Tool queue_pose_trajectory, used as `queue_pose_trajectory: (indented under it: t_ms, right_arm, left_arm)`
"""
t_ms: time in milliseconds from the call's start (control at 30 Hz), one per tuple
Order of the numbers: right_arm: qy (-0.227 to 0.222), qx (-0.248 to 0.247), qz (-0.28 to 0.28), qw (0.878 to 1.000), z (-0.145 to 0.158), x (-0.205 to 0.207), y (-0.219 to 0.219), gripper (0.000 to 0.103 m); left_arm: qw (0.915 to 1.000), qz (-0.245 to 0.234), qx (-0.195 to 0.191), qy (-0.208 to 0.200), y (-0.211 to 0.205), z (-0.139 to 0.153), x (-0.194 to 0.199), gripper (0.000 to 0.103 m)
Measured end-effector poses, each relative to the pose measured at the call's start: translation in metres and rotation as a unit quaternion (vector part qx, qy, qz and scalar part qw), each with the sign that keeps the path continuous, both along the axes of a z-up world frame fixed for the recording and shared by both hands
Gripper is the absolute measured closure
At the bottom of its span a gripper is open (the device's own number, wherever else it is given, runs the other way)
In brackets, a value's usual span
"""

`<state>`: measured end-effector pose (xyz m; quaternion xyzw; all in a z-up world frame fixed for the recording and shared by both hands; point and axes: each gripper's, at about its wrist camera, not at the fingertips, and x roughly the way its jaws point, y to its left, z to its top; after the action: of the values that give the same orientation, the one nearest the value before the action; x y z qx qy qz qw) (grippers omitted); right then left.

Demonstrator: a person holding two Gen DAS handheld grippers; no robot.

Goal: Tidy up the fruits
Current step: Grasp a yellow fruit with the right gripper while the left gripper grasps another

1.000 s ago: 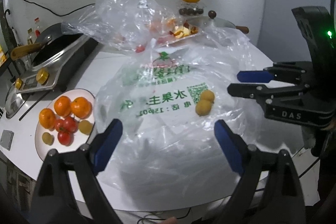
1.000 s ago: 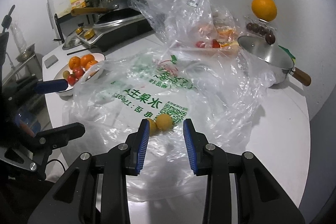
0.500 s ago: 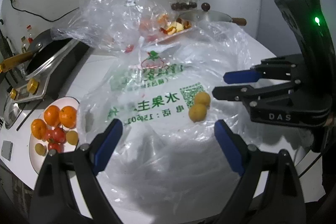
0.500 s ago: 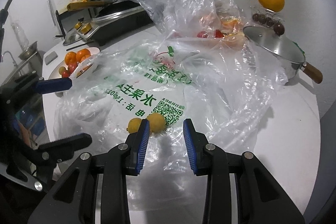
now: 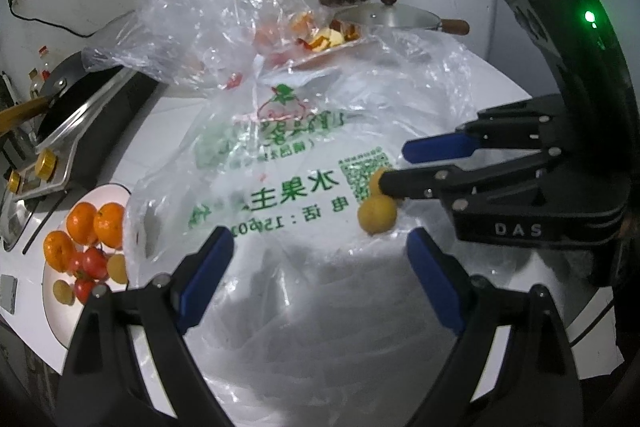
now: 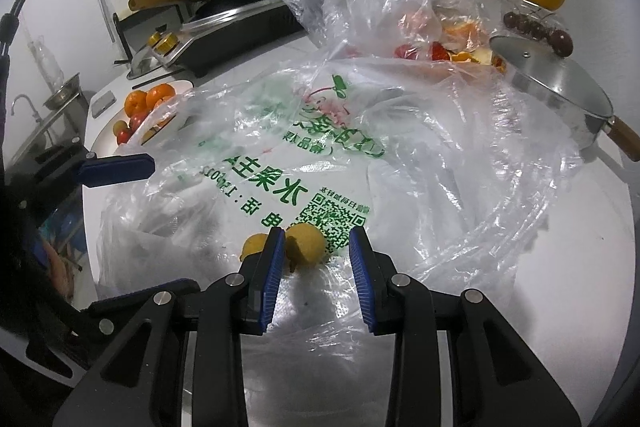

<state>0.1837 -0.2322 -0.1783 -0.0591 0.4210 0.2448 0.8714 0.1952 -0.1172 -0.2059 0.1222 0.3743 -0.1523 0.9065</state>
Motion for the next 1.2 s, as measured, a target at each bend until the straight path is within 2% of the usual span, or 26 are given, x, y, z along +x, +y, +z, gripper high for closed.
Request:
queue_pose_trajectory:
  t_ms: [200,267,300,333,600,700,767,800,1067,1133,1200]
  right_arm:
    - [0.016,-0.002,0.011,1.0,-0.008,0.006,0.007,0.068]
    - [0.018,0.0,0.012,1.0,-0.008,0.006,0.007,0.068]
    - [0.019,0.001,0.012,1.0,-0.008,0.007,0.007,0.073]
    - [0.02,0.001,0.012,1.0,-0.009,0.008,0.007,0.076]
    - [0.013,0.009,0.011,1.0,-0.005,0.004,0.001,0.076]
    - [0.009,0.01,0.006,1.0,-0.002,0.004,-0.004,0.076]
    - [0.007,0.012,0.003,1.0,-0.001,0.003,-0.009,0.076]
    - [0.006,0.014,0.0,1.0,0.0,0.003,-0.012,0.076]
    - [0.001,0.021,-0.003,1.0,0.003,0.0,-0.022,0.077]
    - [0.0,0.022,-0.004,1.0,0.004,-0.001,-0.024,0.077]
    - [-0.001,0.023,-0.004,1.0,0.005,-0.001,-0.025,0.077]
  left_arm:
    - [1.0,-0.002,0.003,0.005,0.0,-0.006,0.005,0.019]
    - [1.0,-0.002,0.003,0.007,0.0,-0.007,0.007,0.024]
    - [1.0,-0.003,0.003,0.009,0.0,-0.008,0.008,0.028]
    - [0.9999,-0.003,0.004,0.01,0.0,-0.008,0.009,0.029]
    - [0.9998,-0.017,0.006,0.011,-0.012,-0.01,0.01,0.03]
    - [0.9995,-0.024,0.008,0.016,-0.018,-0.012,0.012,0.043]
    - [0.9994,-0.027,0.011,0.019,-0.022,-0.014,0.015,0.044]
    - [0.9993,-0.03,0.011,0.022,-0.024,-0.015,0.016,0.052]
    - [0.998,-0.046,-0.004,0.043,-0.038,-0.021,0.025,0.062]
    - [0.9976,-0.05,-0.003,0.049,-0.041,-0.024,0.028,0.072]
    - [0.9972,-0.053,-0.005,0.052,-0.043,-0.026,0.029,0.074]
